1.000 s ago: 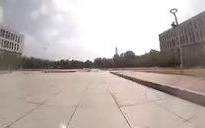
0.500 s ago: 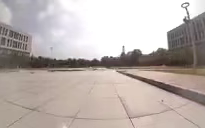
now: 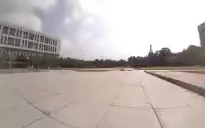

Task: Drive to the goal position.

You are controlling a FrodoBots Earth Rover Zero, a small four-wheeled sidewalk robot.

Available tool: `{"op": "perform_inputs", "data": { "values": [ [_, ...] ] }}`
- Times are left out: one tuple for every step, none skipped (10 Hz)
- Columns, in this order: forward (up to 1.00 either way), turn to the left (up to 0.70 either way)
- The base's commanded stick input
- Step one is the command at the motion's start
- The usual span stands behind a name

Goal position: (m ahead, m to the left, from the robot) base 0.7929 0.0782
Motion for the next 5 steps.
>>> {"op": "perform_inputs", "data": {
  "values": [
    [0.70,0.35],
    [0.70,0.35],
    [0.70,0.33],
    [0.70,0.32],
    [0.70,0.22]
  ]
}}
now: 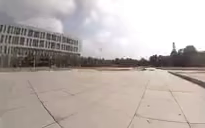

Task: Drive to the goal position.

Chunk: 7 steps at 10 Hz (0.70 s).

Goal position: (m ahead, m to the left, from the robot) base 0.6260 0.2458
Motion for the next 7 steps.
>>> {"op": "perform_inputs", "data": {
  "values": [
    [0.70,0.02],
    [0.70,0.02],
    [0.70,0.02],
    [0.70,0.02],
    [0.70,0.02],
    [0.70,0.02],
    [0.70,0.02]
  ]
}}
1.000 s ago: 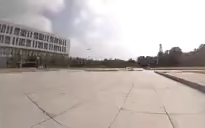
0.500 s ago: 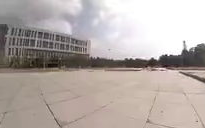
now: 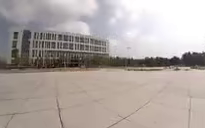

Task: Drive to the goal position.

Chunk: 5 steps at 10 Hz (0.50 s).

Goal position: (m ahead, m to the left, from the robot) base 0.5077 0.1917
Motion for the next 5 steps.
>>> {"op": "perform_inputs", "data": {
  "values": [
    [0.70,0.02],
    [0.70,0.02],
    [0.70,0.02],
    [0.70,0.02],
    [0.70,0.02]
  ]
}}
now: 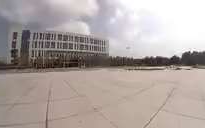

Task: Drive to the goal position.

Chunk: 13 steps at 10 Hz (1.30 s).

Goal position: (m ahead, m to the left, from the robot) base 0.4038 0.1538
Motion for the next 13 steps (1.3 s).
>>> {"op": "perform_inputs", "data": {
  "values": [
    [0.70,0.01],
    [0.70,0.00],
    [0.70,0.00],
    [0.70,0.01],
    [0.70,0.00],
    [0.70,0.01],
    [0.70,0.00],
    [0.70,0.00],
    [0.70,0.01],
    [0.70,0.00],
    [0.70,0.00],
    [0.70,0.00],
    [0.70,0.00]
  ]
}}
